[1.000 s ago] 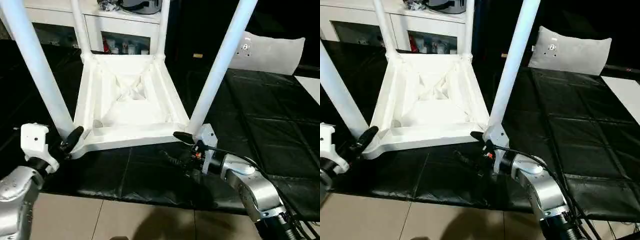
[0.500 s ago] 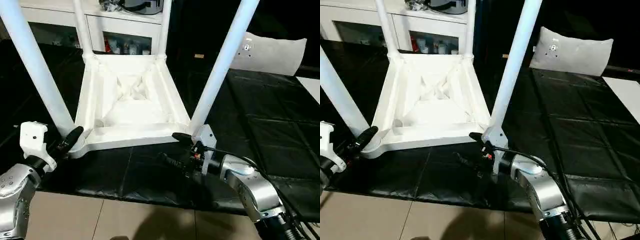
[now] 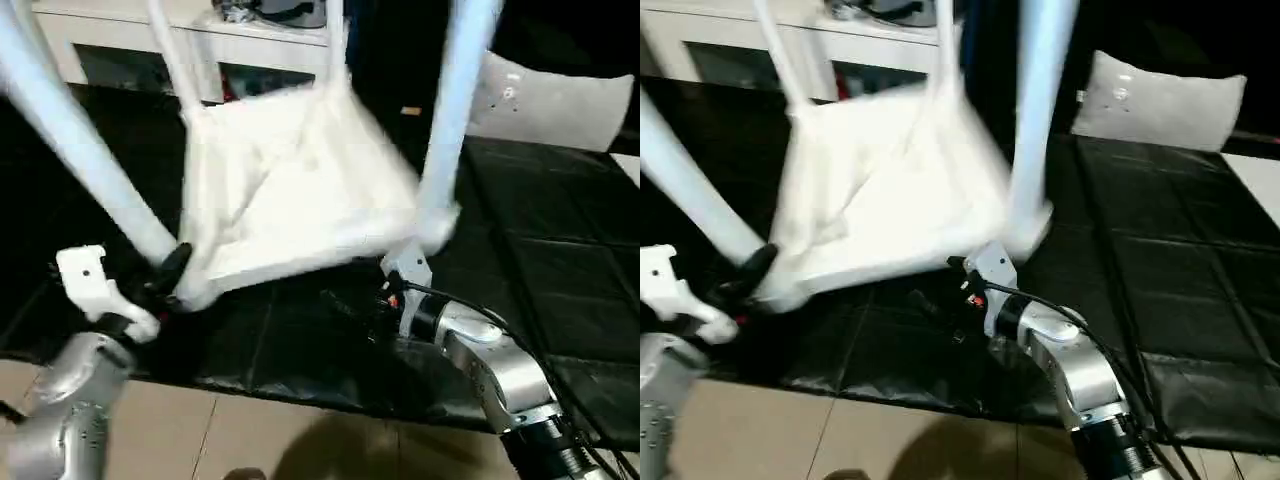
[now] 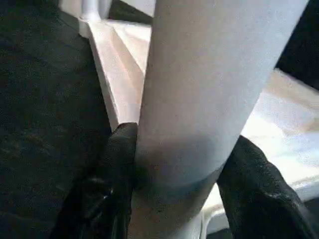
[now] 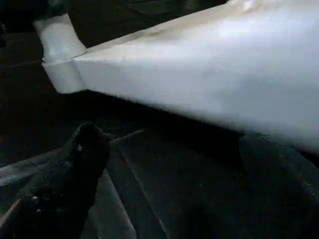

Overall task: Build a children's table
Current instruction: Flip table

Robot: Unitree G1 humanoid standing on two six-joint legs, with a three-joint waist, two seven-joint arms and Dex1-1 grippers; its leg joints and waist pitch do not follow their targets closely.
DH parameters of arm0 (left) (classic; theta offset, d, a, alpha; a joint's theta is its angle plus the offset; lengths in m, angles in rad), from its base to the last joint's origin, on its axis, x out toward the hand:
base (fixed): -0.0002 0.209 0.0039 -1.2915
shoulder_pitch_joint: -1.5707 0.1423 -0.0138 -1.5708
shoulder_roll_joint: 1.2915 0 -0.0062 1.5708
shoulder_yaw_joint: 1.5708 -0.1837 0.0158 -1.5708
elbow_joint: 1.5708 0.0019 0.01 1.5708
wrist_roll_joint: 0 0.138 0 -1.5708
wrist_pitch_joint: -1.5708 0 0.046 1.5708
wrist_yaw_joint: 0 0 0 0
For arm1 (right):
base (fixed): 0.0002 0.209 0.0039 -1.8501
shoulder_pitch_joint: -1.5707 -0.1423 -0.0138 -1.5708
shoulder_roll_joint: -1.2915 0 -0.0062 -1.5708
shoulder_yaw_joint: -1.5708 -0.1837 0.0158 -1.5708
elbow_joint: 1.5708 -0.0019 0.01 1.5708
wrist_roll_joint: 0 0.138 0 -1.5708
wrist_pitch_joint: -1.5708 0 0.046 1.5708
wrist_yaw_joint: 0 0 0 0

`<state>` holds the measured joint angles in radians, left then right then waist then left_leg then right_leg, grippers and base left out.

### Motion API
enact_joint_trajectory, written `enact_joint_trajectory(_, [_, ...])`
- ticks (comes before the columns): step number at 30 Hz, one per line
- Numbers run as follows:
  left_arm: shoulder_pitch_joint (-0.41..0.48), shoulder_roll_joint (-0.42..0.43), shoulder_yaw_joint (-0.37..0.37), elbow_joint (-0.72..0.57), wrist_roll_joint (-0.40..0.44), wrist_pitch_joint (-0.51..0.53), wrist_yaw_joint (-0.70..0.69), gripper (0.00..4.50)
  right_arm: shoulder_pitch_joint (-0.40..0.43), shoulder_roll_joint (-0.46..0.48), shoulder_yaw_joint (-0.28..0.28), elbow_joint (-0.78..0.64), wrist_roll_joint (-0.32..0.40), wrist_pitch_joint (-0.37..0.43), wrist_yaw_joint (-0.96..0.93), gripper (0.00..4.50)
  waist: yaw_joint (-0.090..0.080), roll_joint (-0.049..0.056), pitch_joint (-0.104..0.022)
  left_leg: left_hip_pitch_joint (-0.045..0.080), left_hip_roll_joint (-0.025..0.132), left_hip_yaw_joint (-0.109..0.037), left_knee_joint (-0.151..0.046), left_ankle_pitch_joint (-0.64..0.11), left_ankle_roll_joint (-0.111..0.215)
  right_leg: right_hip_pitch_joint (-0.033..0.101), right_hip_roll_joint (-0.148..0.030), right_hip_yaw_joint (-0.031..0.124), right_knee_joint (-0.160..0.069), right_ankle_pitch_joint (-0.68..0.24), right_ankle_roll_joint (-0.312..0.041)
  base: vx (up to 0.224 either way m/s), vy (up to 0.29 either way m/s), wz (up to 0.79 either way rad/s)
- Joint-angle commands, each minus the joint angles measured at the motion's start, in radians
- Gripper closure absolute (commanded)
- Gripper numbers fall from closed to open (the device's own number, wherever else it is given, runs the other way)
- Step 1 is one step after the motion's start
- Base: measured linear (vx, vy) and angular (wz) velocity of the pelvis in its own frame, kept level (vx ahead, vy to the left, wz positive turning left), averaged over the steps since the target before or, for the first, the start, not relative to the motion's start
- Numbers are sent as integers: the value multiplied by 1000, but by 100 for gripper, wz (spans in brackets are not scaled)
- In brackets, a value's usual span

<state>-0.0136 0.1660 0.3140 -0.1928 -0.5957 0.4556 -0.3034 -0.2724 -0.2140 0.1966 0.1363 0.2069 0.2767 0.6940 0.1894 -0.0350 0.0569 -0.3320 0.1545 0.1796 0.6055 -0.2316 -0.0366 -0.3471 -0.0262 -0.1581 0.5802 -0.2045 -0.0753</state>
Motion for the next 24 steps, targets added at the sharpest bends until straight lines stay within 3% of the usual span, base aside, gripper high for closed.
enact_joint_trajectory(1, [-20, -48, -26, -12, -119, 81, 14, 248, -16, 3, -36, 19, 22, 27, -22, 0, -9, 2, -42, 4, 118, -51, -85, -132, 26, 33, -183, 110, -99, -400, -6, 0, 0, 0])
enact_joint_trajectory(3, [-12, -46, -38, -21, -105, 104, 3, 247, -21, 11, -47, 24, 30, 33, -30, 0, -8, 4, -43, 12, 122, -54, -88, -152, 16, 27, -180, 110, -103, -408, 12, 0, 0, 0])
enact_joint_trajectory(7, [5, -32, -59, -45, -74, 149, -5, 247, -34, 45, -97, 33, 79, 51, -58, 0, -14, 1, -48, 7, 126, -60, -92, -142, 8, 31, -179, 112, -88, -327, 11, 0, 0, 0])
enact_joint_trajectory(10, [3, -30, -59, -52, -86, 161, 6, 247, -41, 70, -128, 32, 123, 57, -61, 0, -20, 0, -52, 1, 122, -57, -90, -100, 23, 35, -179, 113, -80, -264, -11, 0, 0, 0])
enact_joint_trajectory(11, [-5, -26, -59, -55, -95, 169, 20, 247, -45, 100, -163, 22, 184, 80, -62, 0, -20, 3, -50, 1, 121, -55, -88, -93, 29, 35, -179, 113, -83, -263, -12, 0, 0, 0])
enact_joint_trajectory(16, [-15, -22, -69, -61, -84, 186, 23, 247, -61, 143, -219, 40, 257, 107, -74, 0, -25, 3, -51, 0, 123, -57, -90, -90, 25, 35, -178, 111, -80, -260, -14, 0, 0, 0])
enact_joint_trajectory(22, [-23, -21, -88, -65, -67, 193, 19, 247, -112, 192, -280, 114, 295, 117, -133, 0, -31, 4, -51, 4, 123, -56, -91, -86, 10, 32, -179, 113, -79, -264, -22, 0, 0, 0])
enact_joint_trajectory(23, [-27, -17, -100, -64, -60, 196, 14, 247, -142, 207, -306, 151, 306, 117, -164, 0, -29, 14, -53, 5, 124, -56, -90, -84, 4, 32, -180, 113, -78, -248, -25, 0, 0, 0])
enact_joint_trajectory(24, [-27, -17, -100, -64, -60, 196, 14, 247, -142, 207, -306, 151, 306, 117, -164, 0, -29, 14, -53, 5, 124, -56, -90, -84, 4, 32, -180, 113, -78, -248, -25, 0, 0, 0])
